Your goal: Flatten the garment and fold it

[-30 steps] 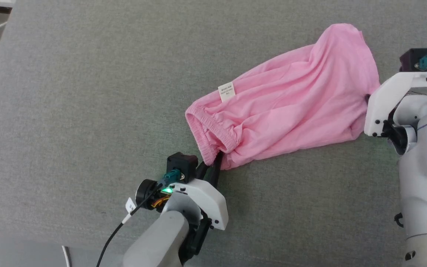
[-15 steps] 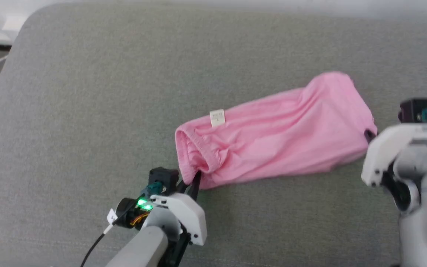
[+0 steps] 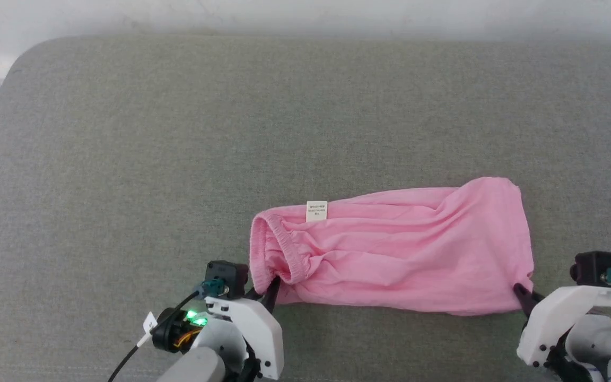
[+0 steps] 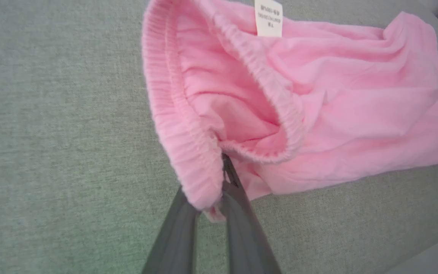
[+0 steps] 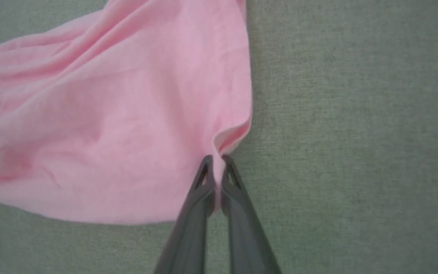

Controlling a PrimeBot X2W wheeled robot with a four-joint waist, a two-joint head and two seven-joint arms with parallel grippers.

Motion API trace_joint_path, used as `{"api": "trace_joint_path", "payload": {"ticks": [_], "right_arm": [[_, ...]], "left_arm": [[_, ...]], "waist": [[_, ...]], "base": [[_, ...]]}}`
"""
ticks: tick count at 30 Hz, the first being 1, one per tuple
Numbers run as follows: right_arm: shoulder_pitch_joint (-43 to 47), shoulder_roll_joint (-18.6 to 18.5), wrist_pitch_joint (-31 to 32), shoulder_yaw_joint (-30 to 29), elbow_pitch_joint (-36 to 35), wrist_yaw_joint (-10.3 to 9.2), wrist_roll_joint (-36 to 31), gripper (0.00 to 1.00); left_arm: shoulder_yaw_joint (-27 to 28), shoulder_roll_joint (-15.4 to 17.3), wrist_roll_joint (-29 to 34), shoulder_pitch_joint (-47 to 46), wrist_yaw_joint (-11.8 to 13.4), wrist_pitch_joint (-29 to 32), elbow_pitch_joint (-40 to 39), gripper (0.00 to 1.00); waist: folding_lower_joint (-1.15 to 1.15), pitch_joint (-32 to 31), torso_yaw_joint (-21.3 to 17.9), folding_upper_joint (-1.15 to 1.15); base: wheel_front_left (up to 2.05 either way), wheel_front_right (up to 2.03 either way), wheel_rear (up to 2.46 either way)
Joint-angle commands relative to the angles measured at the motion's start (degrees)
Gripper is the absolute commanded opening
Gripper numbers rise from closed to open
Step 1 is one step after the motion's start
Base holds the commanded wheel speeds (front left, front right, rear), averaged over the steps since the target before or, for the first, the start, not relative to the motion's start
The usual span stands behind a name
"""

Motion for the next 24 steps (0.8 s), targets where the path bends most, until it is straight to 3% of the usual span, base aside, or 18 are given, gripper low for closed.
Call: {"api": "trace_joint_path", "payload": {"ticks": [1,2,3,4,5,6,11,17,24], "right_arm": [[0.18,-0.04,-0.93,0.22,0.88,-0.06,0.53,0.0],[0.01,-0.03,-1.75,0.34,1.79,-0.06,0.62,0.0],[-0.16,-0.03,-2.54,0.56,2.59,-0.06,0.44,0.29],[-0.36,-0.03,-3.42,0.74,3.22,-0.06,0.35,0.76],[-0.5,-0.03,-4.32,0.79,3.79,-0.06,0.46,1.0],[-0.52,-0.03,-5.0,0.84,4.32,-0.06,0.57,1.0],[0.62,-0.03,-9.56,0.71,4.67,-0.06,0.68,1.0],[1.86,-0.03,-16.45,-0.28,2.96,-0.06,0.11,1.0],[-0.26,-0.03,-22.14,-0.68,2.55,-0.06,-0.75,1.0]], "left_arm": [[-0.09,0.34,-0.35,0.9,0.5,0.01,-0.27,0.0],[0.07,0.21,-0.72,1.12,0.46,-0.09,-0.36,0.0],[0.3,0.02,-1.1,1.3,0.41,-0.36,-0.44,0.0],[0.45,-0.09,-1.3,1.41,0.36,-0.7,-0.43,0.17],[0.56,-0.2,-1.44,1.51,0.28,-1.13,-0.38,0.57],[0.72,-0.38,-1.71,1.68,0.14,-1.59,-0.3,1.0],[2.22,-0.87,-2.94,3.11,-0.7,-5.84,-0.32,1.0],[6.35,-0.31,-2.89,4.63,-0.76,-16.13,-1.49,1.0],[15.08,-0.4,3.68,4.18,-1.97,-20.05,-6.27,1.0]], "waist": [[0.01,0.08,-0.18,0.0],[0.01,0.06,-0.23,0.0],[0.01,0.02,-0.23,0.0],[0.01,-0.1,-0.22,0.0],[0.01,-0.33,-0.16,0.0],[0.01,-0.64,-0.09,0.0],[0.01,-2.74,0.15,0.0],[0.01,-4.31,0.05,0.0],[0.01,-4.37,-0.03,0.0]], "base": [[0.0,0.0,0.0],[0.0,0.0,0.0],[0.0,0.0,0.0],[0.0,0.0,0.0],[0.0,0.0,0.0],[0.0,0.0,0.0],[0.0,0.0,0.0],[0.0,0.0,0.0],[0.0,0.0,0.0]]}}
